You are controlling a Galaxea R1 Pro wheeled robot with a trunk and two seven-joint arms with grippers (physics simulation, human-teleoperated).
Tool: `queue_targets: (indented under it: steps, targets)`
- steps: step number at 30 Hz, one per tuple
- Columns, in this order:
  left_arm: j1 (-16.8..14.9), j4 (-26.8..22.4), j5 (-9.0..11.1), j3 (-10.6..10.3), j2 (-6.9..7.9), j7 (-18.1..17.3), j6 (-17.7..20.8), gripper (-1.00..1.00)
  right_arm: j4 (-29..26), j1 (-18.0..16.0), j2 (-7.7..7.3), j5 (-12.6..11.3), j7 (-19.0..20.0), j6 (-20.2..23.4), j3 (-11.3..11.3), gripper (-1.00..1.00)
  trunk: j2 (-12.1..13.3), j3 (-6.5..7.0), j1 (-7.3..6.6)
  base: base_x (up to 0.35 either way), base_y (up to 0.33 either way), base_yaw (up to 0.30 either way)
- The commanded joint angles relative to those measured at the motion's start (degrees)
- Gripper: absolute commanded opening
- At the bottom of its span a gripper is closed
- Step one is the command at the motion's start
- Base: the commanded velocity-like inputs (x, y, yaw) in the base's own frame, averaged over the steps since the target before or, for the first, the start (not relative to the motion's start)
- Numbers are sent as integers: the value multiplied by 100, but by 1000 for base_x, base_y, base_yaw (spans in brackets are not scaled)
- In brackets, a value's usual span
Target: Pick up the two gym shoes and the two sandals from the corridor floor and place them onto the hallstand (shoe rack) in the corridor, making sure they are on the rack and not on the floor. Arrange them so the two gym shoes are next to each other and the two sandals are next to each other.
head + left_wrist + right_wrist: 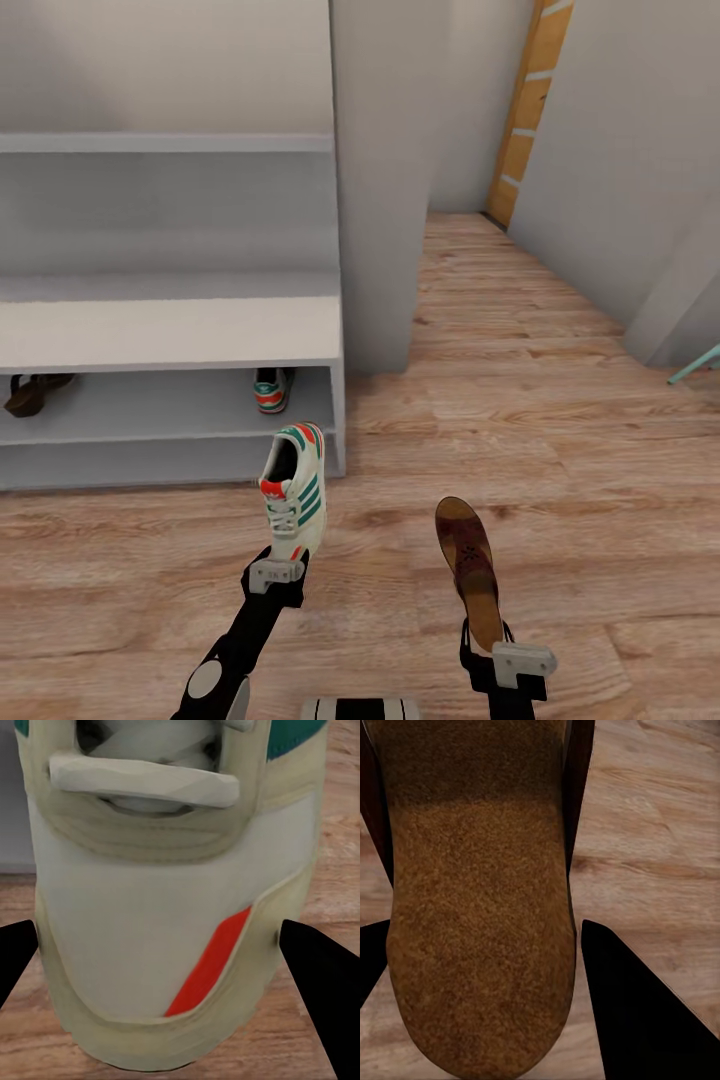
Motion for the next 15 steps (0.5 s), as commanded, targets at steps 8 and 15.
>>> queue_targets:
  steps: [8,15]
  targets:
    - [0,11,1,2,0,1,0,-100,0,5,0,-13,6,-10,2,-100,0,0,0,-41,257,-2]
    - [0,17,12,2,0,10,0,-100,0,7,0,-13,6,-10,12,-100,0,0,0,-79,271,-1]
